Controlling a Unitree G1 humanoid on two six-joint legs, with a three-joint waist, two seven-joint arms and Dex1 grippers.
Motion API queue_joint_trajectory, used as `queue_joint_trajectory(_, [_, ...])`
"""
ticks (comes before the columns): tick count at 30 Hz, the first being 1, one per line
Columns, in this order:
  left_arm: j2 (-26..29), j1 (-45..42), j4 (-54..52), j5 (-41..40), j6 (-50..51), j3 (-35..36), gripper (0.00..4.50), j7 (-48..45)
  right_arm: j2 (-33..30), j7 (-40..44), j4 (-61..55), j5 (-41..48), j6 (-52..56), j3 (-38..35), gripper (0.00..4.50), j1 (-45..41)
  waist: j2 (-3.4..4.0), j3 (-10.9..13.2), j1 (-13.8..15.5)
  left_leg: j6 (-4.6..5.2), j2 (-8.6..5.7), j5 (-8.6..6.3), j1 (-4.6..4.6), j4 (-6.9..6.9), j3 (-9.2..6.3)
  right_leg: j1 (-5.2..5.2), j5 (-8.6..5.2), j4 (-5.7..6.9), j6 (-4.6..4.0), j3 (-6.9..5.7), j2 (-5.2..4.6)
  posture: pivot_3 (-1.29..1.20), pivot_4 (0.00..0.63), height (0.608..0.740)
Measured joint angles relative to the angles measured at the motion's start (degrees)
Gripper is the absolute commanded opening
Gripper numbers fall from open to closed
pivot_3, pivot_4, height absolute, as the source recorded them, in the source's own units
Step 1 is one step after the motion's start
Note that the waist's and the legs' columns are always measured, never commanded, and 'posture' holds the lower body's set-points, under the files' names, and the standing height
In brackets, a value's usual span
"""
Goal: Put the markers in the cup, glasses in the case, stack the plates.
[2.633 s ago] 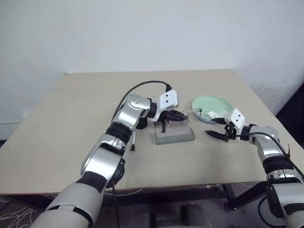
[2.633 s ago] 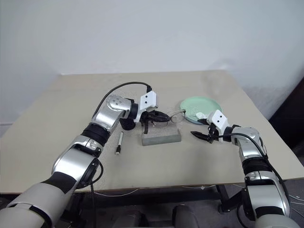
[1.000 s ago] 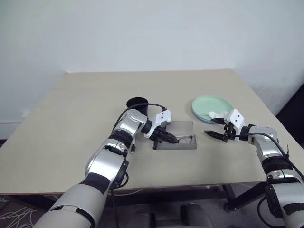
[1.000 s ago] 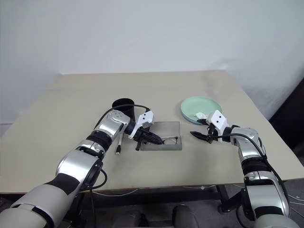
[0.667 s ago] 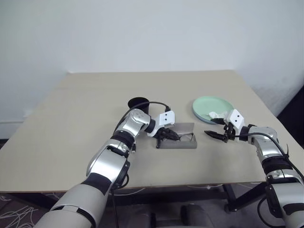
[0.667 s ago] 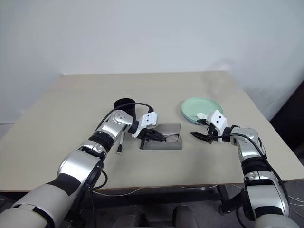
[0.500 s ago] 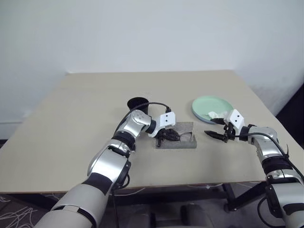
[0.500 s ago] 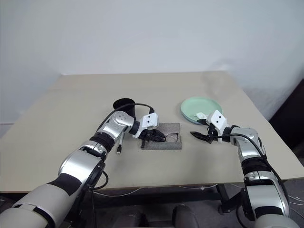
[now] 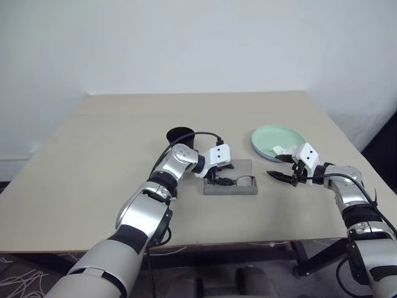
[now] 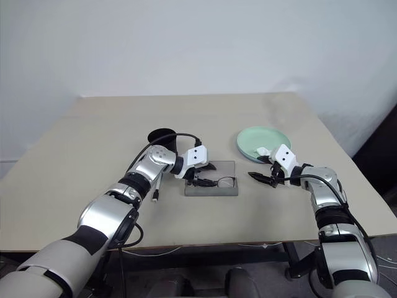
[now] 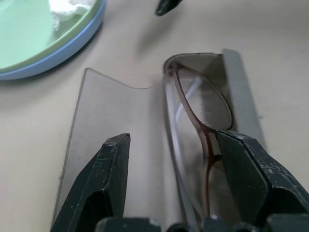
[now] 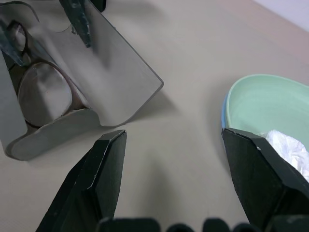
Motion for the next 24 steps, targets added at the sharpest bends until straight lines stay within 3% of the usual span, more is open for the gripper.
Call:
queue_joint_trajectory(11, [-1.27, -3.62, 0.3, -2.87, 1.18, 5.43, 2.96, 0.22, 0.2, -0.31, 0.11, -0.01, -0.01, 0.36, 3.41, -0.02, 0.0, 0.0, -0.03, 0.0, -0.02, 0.0, -0.03, -0.01, 0.01, -0.04, 0.01, 0.0, 0.01, -0.01, 0.01, 0.0, 0.0, 0.733])
queue_joint_trajectory(14, [-1.3, -3.62, 0.3, -3.04, 1.29, 6.05, 2.36, 0.8, 0.22, -0.37, 0.17, -0.01, -0.01, 0.38, 3.41, -0.02, -0.01, 0.01, -0.03, 0.0, -0.01, 0.0, -0.02, 0.0, 0.0, -0.04, 0.01, 0.01, 0.01, -0.01, 0.01, 0.0, 0.0, 0.733])
queue_joint_trajectory(21, [-1.19, -3.84, 0.74, -1.84, 0.66, 6.91, 0.04, 9.62, 0.7, -0.4, 0.26, -0.01, -0.02, 0.41, 3.41, -0.06, -0.01, 0.01, -0.01, 0.0, -0.02, 0.0, -0.02, 0.0, -0.01, -0.04, 0.09, 0.01, 0.14, -0.01, 0.01, 0.0, 0.0, 0.733])
queue_joint_trajectory(24, [-0.99, -4.55, 1.91, 0.91, 1.33, 5.43, 0.04, 14.88, 0.7, -0.43, 0.26, -0.01, -0.02, 0.41, 3.41, -0.12, -0.01, 0.01, -0.01, 0.0, -0.04, 0.0, -0.02, -0.01, -0.01, -0.03, 0.15, 0.0, 0.24, 0.0, 0.01, 0.0, 0.0, 0.733])
